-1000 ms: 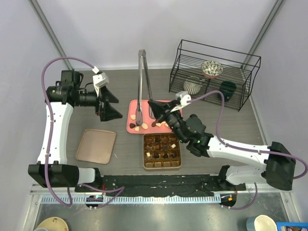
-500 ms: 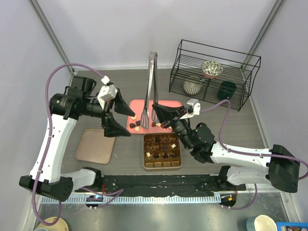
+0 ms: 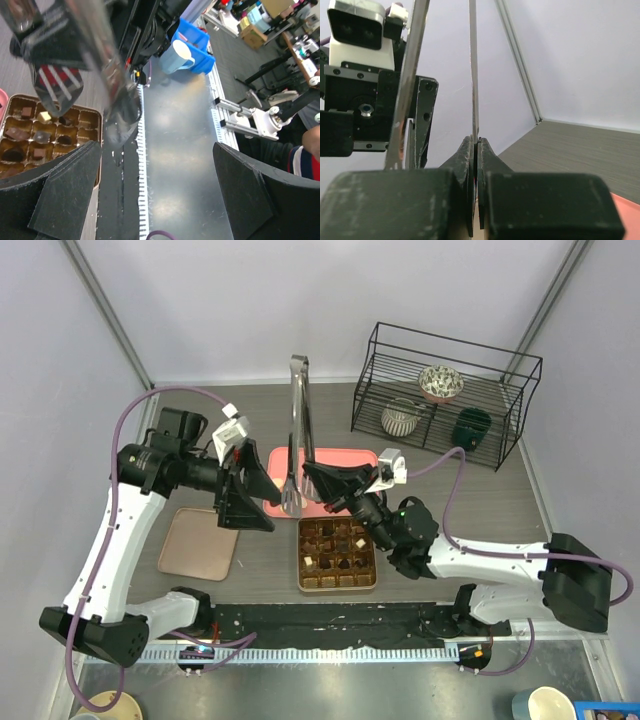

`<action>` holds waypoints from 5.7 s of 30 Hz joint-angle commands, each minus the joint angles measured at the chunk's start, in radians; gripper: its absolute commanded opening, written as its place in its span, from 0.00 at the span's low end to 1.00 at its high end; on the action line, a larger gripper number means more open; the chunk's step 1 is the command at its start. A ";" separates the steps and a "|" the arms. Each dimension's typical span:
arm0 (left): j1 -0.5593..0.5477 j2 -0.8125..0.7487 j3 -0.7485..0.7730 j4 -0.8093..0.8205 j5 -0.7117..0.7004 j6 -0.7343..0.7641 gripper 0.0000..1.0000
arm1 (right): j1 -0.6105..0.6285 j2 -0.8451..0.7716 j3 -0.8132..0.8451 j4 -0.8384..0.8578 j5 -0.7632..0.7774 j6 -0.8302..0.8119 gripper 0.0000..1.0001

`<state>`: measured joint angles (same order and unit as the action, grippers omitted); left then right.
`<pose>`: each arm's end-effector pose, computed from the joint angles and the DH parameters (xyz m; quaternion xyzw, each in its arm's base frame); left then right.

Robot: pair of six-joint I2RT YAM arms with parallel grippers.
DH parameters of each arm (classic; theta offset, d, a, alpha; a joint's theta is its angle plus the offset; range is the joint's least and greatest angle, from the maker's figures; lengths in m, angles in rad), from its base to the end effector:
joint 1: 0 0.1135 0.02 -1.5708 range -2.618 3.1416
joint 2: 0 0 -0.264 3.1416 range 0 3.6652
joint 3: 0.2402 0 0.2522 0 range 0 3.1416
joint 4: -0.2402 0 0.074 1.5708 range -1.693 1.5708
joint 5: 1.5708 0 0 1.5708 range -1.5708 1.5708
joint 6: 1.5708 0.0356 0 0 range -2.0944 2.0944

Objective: Pack the chocolate
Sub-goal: Pick up the clamp from the center of the board, then adjust the clamp.

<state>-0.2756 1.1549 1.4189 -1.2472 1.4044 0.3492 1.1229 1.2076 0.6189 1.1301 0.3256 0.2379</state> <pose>0.1622 -0.0823 0.4103 0.4026 0.6379 -0.6097 0.2437 0.1209 0.2254 0.3297 -0.0805 0.4994 0.4783 0.7179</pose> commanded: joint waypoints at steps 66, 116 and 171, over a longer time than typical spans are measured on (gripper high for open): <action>0.002 0.384 0.124 2.697 0.272 -2.339 0.00 | -0.284 -0.220 0.688 -1.316 -0.706 -0.052 0.93; 0.423 0.469 0.439 2.795 0.266 -2.405 0.00 | -0.440 0.113 1.091 -1.518 -1.025 0.069 1.00; -0.278 0.057 0.103 -0.298 -0.561 0.352 0.00 | -0.236 -0.178 0.680 -1.422 -0.788 -0.305 1.00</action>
<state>-0.5285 1.2282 1.5562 -1.3457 0.7849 0.7109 0.8841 1.0298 1.2900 -0.3862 -0.3801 -0.0303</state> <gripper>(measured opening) 0.069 0.996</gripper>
